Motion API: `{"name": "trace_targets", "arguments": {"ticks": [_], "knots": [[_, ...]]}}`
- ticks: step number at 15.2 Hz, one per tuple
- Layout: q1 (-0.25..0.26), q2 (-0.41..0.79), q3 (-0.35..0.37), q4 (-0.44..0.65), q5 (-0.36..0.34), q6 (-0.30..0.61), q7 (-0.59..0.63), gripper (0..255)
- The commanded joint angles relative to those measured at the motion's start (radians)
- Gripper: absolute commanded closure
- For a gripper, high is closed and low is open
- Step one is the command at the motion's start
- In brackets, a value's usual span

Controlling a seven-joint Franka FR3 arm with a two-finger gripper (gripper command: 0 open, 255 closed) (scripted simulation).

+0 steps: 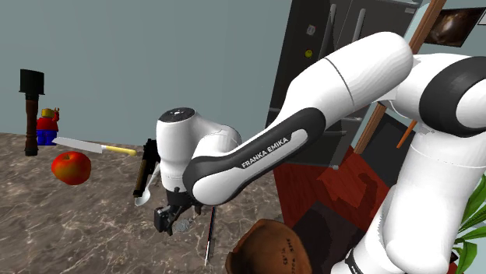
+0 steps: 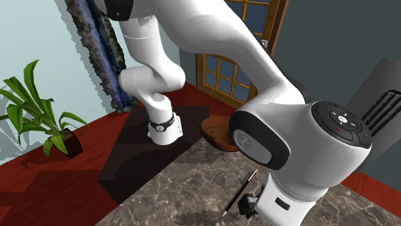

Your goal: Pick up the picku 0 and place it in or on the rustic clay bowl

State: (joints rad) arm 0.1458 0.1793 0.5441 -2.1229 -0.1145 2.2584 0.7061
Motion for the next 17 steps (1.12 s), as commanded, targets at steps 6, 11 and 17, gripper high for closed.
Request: {"name": "trace_targets", "arguments": {"ticks": [6,11,17], "knots": [[0.001,0.002,0.000,0.000,-0.002,0.002,0.001,0],[0.001,0.002,0.000,0.000,-0.001,0.002,0.001,255],[-0.001,-0.007,0.001,0.004,0.005,-0.010,-0.003,255]]}}
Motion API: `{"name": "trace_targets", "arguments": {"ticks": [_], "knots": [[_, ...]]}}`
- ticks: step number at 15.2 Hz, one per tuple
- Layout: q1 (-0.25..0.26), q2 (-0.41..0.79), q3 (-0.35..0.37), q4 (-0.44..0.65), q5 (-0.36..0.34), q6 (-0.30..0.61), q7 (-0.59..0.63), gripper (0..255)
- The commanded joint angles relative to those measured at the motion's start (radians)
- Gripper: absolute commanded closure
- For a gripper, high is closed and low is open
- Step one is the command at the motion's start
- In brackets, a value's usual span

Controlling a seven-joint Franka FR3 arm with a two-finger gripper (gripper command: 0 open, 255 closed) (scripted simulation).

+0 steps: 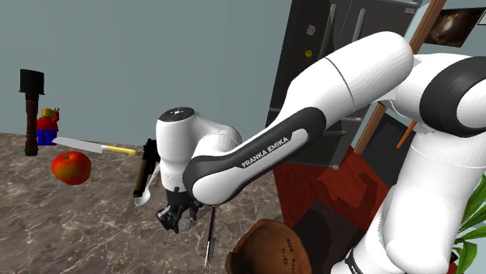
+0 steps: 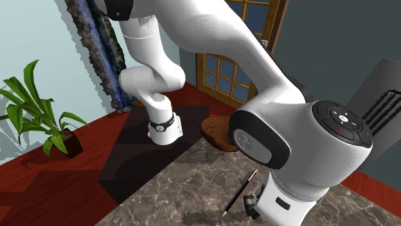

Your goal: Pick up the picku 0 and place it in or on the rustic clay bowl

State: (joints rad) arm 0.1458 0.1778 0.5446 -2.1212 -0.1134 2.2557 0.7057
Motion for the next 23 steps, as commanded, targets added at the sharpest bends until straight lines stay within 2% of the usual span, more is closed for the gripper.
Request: {"name": "trace_targets", "arguments": {"ticks": [1,23], "knots": [[-0.003,-0.014,0.003,0.008,0.010,-0.019,-0.007,255],[-0.020,-0.149,0.012,0.170,0.101,-0.295,-0.070,255]]}}
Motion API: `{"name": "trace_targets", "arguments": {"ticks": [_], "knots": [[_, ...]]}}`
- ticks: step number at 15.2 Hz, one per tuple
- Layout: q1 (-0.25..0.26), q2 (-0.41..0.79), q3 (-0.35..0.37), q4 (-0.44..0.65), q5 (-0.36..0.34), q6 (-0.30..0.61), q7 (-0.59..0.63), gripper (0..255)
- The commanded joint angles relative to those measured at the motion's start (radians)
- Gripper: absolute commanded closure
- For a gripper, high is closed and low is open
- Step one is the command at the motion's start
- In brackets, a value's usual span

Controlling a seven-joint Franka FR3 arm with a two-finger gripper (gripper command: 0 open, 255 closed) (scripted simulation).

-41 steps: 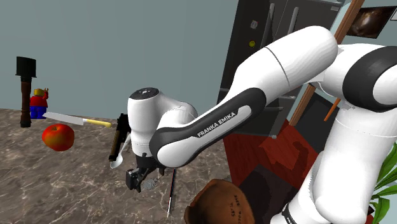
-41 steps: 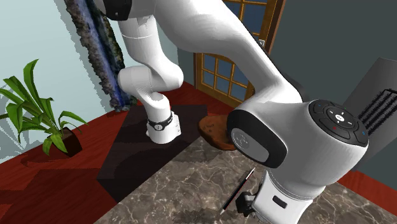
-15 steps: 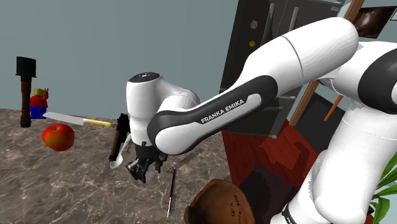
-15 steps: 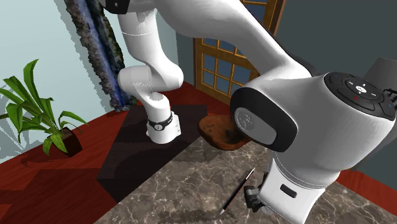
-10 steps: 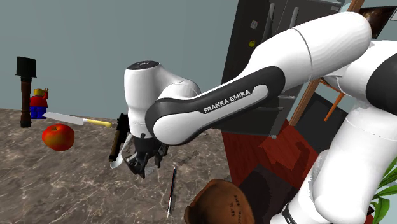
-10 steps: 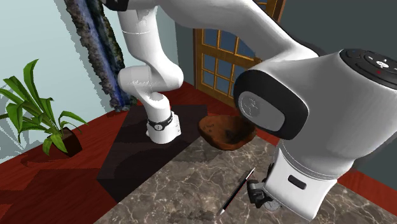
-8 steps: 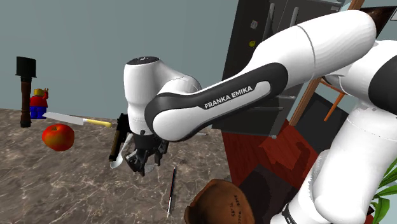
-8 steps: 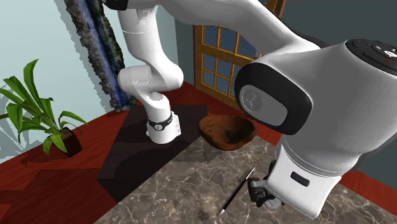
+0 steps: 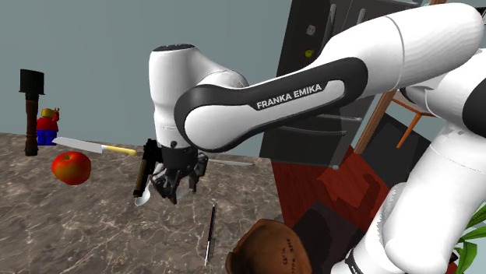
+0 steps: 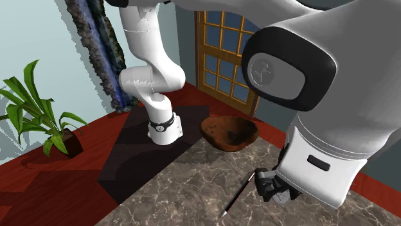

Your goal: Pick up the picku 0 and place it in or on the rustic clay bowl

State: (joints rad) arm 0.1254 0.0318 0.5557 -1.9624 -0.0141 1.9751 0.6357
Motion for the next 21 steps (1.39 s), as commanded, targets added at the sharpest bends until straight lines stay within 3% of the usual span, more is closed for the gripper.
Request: {"name": "trace_targets", "arguments": {"ticks": [1,9,14,21], "knots": [[0.000,-0.007,0.000,0.022,0.004,-0.028,-0.002,255],[-0.002,-0.025,-0.001,0.100,0.015,-0.122,-0.009,255],[0.011,-0.244,-0.011,-0.101,0.132,-0.110,-0.052,255],[0.089,-0.535,-0.047,-0.327,0.263,-0.157,-0.083,255]]}}
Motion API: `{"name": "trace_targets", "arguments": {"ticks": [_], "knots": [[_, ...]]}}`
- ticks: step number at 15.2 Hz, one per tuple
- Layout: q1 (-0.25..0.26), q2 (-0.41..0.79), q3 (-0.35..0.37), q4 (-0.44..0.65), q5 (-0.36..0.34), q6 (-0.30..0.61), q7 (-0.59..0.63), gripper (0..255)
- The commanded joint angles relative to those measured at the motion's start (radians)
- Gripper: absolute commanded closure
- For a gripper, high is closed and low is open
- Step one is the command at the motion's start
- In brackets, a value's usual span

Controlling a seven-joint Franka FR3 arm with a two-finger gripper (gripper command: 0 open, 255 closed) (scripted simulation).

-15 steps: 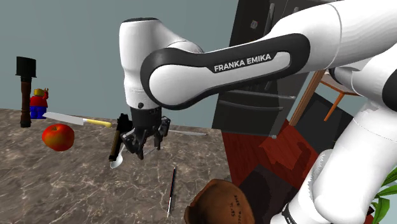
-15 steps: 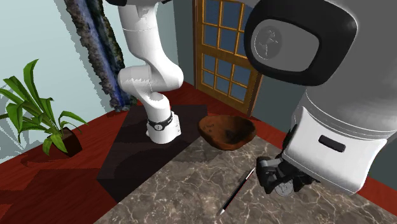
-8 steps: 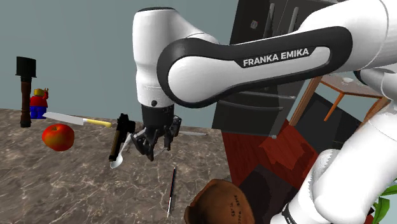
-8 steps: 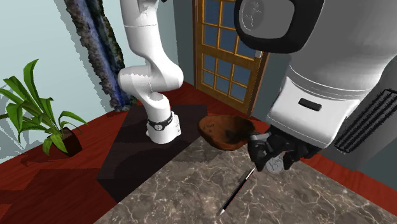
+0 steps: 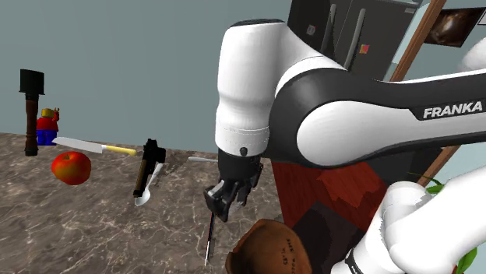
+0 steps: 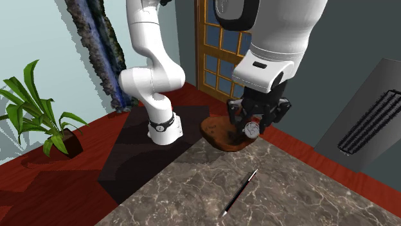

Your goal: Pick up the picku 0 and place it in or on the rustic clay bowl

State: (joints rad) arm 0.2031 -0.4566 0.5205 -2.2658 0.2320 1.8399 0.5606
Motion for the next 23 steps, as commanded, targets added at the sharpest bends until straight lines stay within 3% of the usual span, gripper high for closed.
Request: {"name": "trace_targets", "arguments": {"ticks": [1,6,23], "knots": [[0.027,-0.087,-0.017,-0.051,0.031,-0.034,-0.008,255],[0.112,-0.299,-0.040,-0.178,0.098,-0.116,0.009,255],[0.129,-0.269,0.026,-0.359,0.151,0.096,0.000,255]]}}
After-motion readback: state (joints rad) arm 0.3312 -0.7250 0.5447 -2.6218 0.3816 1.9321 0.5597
